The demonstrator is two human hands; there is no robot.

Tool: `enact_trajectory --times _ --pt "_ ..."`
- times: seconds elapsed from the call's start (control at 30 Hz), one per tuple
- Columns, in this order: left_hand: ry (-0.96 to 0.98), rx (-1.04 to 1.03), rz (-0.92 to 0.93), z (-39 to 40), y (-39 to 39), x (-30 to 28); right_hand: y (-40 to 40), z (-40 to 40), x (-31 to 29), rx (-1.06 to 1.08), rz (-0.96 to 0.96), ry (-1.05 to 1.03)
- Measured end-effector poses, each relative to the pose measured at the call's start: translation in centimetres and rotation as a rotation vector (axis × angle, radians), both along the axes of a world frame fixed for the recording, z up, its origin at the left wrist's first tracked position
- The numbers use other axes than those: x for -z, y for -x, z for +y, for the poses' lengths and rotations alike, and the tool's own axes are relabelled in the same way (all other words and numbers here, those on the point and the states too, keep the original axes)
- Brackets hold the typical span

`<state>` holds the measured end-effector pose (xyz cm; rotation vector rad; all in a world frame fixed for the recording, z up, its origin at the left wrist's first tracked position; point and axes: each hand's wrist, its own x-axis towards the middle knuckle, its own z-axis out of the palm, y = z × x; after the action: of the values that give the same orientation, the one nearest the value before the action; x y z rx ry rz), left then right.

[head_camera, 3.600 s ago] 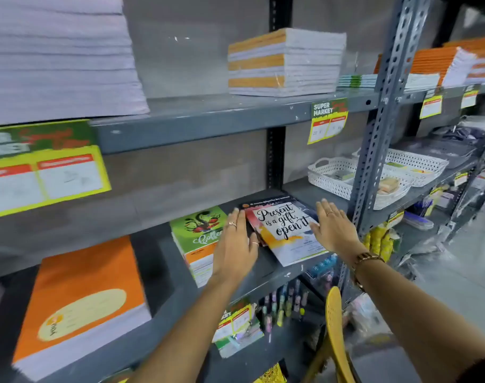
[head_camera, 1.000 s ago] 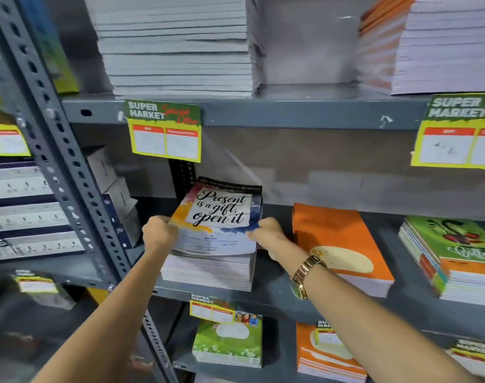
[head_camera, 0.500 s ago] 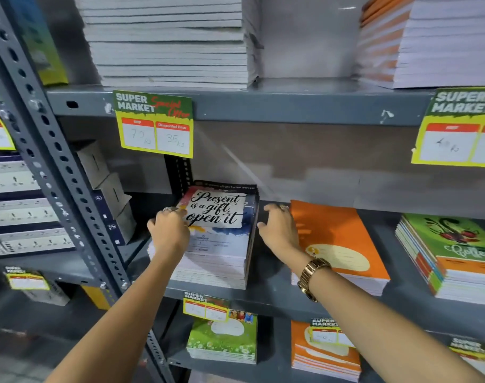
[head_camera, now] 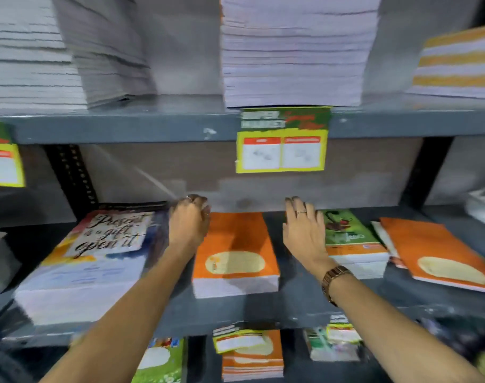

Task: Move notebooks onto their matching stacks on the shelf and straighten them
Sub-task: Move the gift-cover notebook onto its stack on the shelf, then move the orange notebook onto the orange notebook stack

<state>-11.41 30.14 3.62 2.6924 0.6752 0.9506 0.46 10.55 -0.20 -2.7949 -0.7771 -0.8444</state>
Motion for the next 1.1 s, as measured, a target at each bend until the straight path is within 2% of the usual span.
enact_trajectory --times 0.13,0.23,0.57,0.67,0.77,0.97,1.1 --pt "-0.004 0.154 0.001 -6.2 -5.8 0.8 -5.3 -7.5 1.0 0.103 0.149 0.054" --pt "0.018 0.216 0.025 -10.5 -9.3 1.8 -8.3 -12.7 1.9 0.197 0.176 0.052" --pt "0.147 0.467 0.138 -23.1 -18.2 4.1 -13.7 -26.5 5.2 0.478 0.372 -0.017" --pt "0.21 0.537 0.144 -26.9 -19.9 4.6 -14.2 -29.0 5.9 0.554 0.502 -0.052" --pt "0.316 0.597 0.145 -30.4 -21.3 5.0 -14.6 -30.8 6.1 0.63 0.721 -0.151" --pt "0.484 0.562 0.464 -36.0 -23.6 6.8 -16.2 -32.1 5.8 0.725 0.936 -0.352" --pt "0.624 0.44 0.61 -36.9 -24.1 8.2 -17.0 -32.5 5.8 0.74 0.916 -0.385"
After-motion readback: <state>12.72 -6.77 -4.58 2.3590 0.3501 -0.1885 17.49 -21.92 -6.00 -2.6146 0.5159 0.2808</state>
